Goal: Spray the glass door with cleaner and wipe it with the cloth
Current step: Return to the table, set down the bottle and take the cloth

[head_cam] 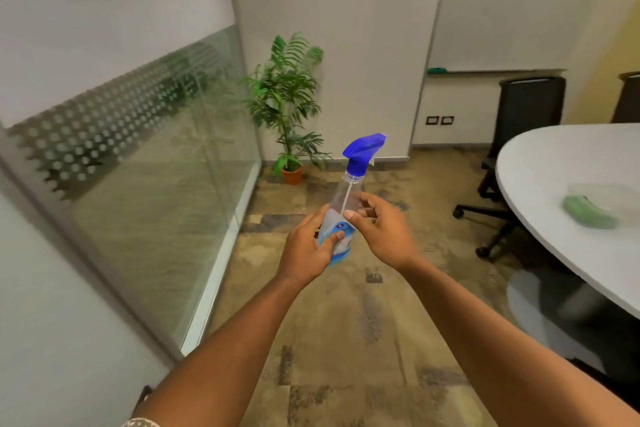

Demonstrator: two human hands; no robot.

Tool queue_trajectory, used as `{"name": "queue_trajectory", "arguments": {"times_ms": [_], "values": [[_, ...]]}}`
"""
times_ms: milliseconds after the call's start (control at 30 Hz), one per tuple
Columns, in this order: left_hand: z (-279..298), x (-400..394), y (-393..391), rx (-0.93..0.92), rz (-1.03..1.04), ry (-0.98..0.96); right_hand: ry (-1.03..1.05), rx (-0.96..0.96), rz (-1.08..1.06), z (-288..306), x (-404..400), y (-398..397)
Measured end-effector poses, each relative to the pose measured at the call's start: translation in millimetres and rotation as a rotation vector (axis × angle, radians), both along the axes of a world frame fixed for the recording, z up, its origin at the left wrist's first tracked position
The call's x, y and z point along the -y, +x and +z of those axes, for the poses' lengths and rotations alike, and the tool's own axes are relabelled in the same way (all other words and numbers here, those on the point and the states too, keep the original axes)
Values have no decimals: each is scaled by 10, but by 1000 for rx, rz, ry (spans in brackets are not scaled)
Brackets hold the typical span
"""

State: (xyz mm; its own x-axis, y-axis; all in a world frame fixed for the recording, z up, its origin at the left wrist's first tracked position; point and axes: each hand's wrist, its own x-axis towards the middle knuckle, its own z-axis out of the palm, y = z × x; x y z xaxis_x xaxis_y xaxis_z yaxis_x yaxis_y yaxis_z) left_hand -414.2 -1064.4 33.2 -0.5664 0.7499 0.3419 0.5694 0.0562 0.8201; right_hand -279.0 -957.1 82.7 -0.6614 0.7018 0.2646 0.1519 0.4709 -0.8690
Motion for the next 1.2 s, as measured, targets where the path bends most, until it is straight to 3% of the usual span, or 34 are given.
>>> {"name": "queue_trajectory", "arguments": {"times_ms": [167, 333, 533, 800, 1200], "values": [[-145, -755, 115, 56, -105, -39, -66, 60, -111, -175, -657, 254], [-204, -1595, 400, 93, -200, -57, -96, 37, -31, -189, -1373, 619], [-246, -2543, 812, 20, -298, -104, -13, 121, -160, -246, -2263, 1111], [-143, -3619, 1337, -159, -431, -121, 19, 69, -324, -347, -3105, 1701], [-283, -5263, 2007, -164, -667, -199, -23, 108, -627, -467, -4307, 2388]]}}
